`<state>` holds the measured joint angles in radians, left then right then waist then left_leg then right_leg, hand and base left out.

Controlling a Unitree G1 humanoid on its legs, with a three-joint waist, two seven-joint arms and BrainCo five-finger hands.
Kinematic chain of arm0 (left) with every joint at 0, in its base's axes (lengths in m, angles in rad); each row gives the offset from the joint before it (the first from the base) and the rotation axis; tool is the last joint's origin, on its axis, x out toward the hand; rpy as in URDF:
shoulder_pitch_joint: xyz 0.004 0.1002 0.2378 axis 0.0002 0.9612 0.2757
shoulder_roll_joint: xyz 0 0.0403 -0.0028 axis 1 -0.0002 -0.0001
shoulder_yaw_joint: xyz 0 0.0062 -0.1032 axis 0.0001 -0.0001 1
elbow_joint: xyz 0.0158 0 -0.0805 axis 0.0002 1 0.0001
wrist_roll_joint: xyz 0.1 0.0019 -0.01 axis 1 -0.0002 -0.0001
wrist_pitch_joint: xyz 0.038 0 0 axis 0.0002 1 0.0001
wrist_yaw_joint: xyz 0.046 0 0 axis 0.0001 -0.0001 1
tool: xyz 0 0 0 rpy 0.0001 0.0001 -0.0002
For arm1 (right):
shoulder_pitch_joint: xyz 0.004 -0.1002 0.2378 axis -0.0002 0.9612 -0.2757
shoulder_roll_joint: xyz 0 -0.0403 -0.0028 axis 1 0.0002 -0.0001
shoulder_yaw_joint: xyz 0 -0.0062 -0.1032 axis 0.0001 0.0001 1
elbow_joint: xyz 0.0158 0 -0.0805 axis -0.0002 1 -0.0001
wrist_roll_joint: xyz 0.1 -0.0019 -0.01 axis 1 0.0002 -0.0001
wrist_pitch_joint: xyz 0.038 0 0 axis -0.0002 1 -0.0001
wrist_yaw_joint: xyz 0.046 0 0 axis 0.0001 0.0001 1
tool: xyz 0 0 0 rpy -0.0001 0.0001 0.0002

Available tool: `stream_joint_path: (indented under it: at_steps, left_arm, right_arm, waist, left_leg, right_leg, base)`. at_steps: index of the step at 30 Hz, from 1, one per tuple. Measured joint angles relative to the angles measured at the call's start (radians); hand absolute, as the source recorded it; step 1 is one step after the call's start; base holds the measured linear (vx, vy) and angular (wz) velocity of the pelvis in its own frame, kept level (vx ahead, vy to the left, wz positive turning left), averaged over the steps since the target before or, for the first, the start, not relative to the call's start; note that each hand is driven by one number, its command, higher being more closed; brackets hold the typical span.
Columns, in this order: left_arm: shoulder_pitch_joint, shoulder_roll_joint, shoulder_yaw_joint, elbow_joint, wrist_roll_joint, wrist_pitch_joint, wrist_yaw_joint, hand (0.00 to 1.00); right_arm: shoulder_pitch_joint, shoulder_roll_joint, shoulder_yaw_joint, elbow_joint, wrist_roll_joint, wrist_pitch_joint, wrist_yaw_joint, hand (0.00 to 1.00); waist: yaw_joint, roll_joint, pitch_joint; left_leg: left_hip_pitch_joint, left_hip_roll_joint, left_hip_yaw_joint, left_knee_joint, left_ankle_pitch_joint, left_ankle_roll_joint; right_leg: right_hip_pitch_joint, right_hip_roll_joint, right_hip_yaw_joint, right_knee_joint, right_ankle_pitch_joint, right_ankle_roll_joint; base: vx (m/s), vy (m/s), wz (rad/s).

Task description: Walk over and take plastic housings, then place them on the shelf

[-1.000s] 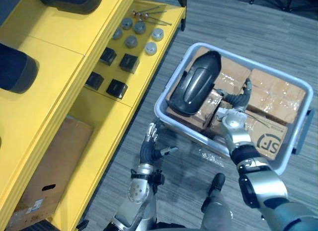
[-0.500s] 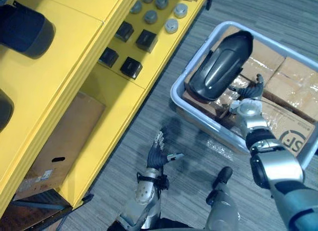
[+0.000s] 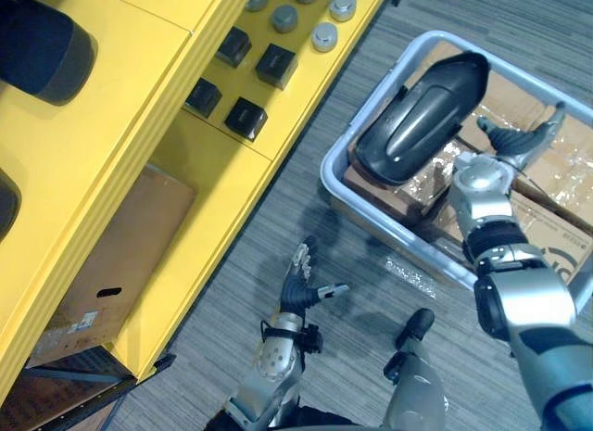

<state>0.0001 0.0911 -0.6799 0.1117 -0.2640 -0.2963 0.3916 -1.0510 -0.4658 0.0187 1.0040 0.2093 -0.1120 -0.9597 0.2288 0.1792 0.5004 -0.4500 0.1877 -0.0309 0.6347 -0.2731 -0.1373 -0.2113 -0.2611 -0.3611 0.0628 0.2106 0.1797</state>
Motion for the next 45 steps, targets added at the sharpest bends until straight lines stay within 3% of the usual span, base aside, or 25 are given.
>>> stream_joint_path:
  at_steps: [3, 6, 13, 20, 27, 32, 33, 39, 45]
  left_arm:
    - [0.001, -0.001, -0.014, 0.000, 0.000, 0.003, 0.000, 0.00]
    - [0.000, -0.003, -0.014, 0.000, -0.001, 0.003, -0.001, 0.00]
    - [-0.001, -0.021, -0.021, 0.013, 0.000, 0.003, 0.001, 0.00]
    - [-0.013, -0.021, -0.030, 0.040, -0.002, 0.007, 0.030, 0.00]
    - [-0.022, -0.022, -0.009, 0.040, -0.005, 0.017, 0.064, 0.00]
    - [-0.047, -0.022, 0.033, 0.043, -0.015, 0.016, 0.081, 0.00]
    - [-0.050, -0.021, 0.037, 0.043, -0.017, 0.016, 0.081, 0.00]
    - [-0.054, -0.021, 0.037, 0.043, -0.043, 0.027, 0.076, 0.00]
    - [-0.060, -0.019, 0.037, 0.046, -0.043, 0.043, 0.077, 0.00]
  right_arm:
    - [0.001, -0.001, 0.001, -0.069, -0.021, 0.000, 0.005, 0.00]
    - [0.001, 0.000, 0.007, -0.109, -0.020, 0.005, 0.064, 0.00]
    - [0.005, 0.009, 0.057, -0.069, -0.018, 0.042, 0.199, 0.00]
    - [0.004, 0.009, 0.103, 0.039, -0.006, 0.051, 0.314, 0.00]
    - [0.004, 0.004, 0.143, 0.125, 0.057, 0.134, 0.402, 0.00]
    - [0.003, -0.028, 0.174, 0.164, 0.054, 0.139, 0.468, 0.00]
    - [0.003, -0.034, 0.179, 0.169, 0.054, 0.138, 0.480, 1.00]
    - [-0.006, -0.066, 0.179, 0.194, 0.050, 0.141, 0.549, 1.00]
    - [-0.042, -0.104, 0.181, 0.214, 0.006, 0.238, 0.559, 1.00]
  waist:
    - [-0.007, 0.000, 0.000]
    - [-0.023, 0.000, 0.000]
    - [-0.020, 0.000, 0.000]
    - [0.006, 0.002, -0.001]
    - [0.023, 0.004, -0.003]
    - [0.030, 0.007, -0.002]
    - [0.031, 0.008, -0.001]
    - [0.033, 0.018, -0.007]
    - [0.034, 0.030, -0.016]
  left_leg:
    - [0.013, 0.004, 0.014, -0.005, 0.000, 0.000]
    - [0.016, 0.005, 0.015, -0.006, 0.001, -0.001]
    - [0.023, 0.004, 0.018, -0.013, 0.005, -0.001]
    - [0.029, 0.000, 0.013, -0.048, 0.028, -0.007]
    - [0.005, -0.010, 0.004, -0.042, 0.031, -0.003]
    - [-0.007, -0.016, -0.010, -0.034, 0.032, -0.002]
    - [-0.007, -0.018, -0.011, -0.035, 0.034, -0.001]
    - [-0.015, -0.028, -0.017, -0.040, 0.041, 0.003]
    - [-0.021, -0.029, -0.024, -0.043, 0.045, 0.001]
  right_leg:
    - [-0.002, 0.000, 0.011, 0.002, 0.002, -0.003]
    - [-0.002, 0.000, 0.012, 0.005, 0.002, -0.003]
    - [-0.005, -0.002, 0.016, 0.017, 0.000, -0.006]
    - [-0.012, -0.006, 0.005, 0.024, -0.007, -0.016]
    - [-0.027, -0.016, -0.010, 0.035, -0.010, -0.018]
    - [-0.031, -0.020, -0.024, 0.052, -0.014, -0.024]
    - [-0.032, -0.022, -0.026, 0.052, -0.015, -0.024]
    - [-0.032, -0.035, -0.049, 0.054, -0.020, -0.032]
    - [-0.034, -0.035, -0.061, 0.054, -0.021, -0.034]
  base:
    - [-0.05, 0.040, -0.12]
    - [-0.03, 0.040, -0.01]
    - [-0.01, 0.045, -0.01]
    - [-0.02, 0.026, 0.04]
    - [-0.02, 0.057, 0.06]
    - [-0.03, 0.063, 0.06]
    - [-0.05, 0.061, 0.04]
    - [-0.04, 0.055, 0.06]
    - [-0.01, 0.052, 0.03]
